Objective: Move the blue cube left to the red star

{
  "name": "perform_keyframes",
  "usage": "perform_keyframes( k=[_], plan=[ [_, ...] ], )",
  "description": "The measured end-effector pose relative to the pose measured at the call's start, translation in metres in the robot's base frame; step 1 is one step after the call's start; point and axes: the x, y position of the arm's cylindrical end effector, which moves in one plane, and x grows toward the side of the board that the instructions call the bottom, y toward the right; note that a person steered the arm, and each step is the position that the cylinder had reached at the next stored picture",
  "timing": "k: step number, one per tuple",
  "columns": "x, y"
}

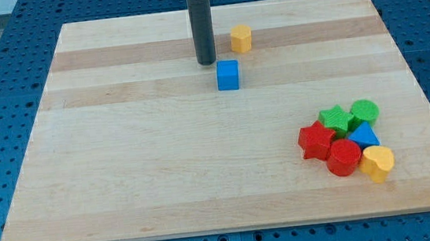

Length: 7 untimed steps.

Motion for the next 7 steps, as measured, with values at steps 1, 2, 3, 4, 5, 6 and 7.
perform_keyframes(
  k=[1, 2, 3, 4, 5, 6, 7],
  plan=[
    [0.018, 0.018],
    [0.046, 0.018],
    [0.076, 0.021],
    [0.101, 0.026],
    [0.130, 0.026],
    [0.157, 0.033],
    [0.182, 0.045]
  ],
)
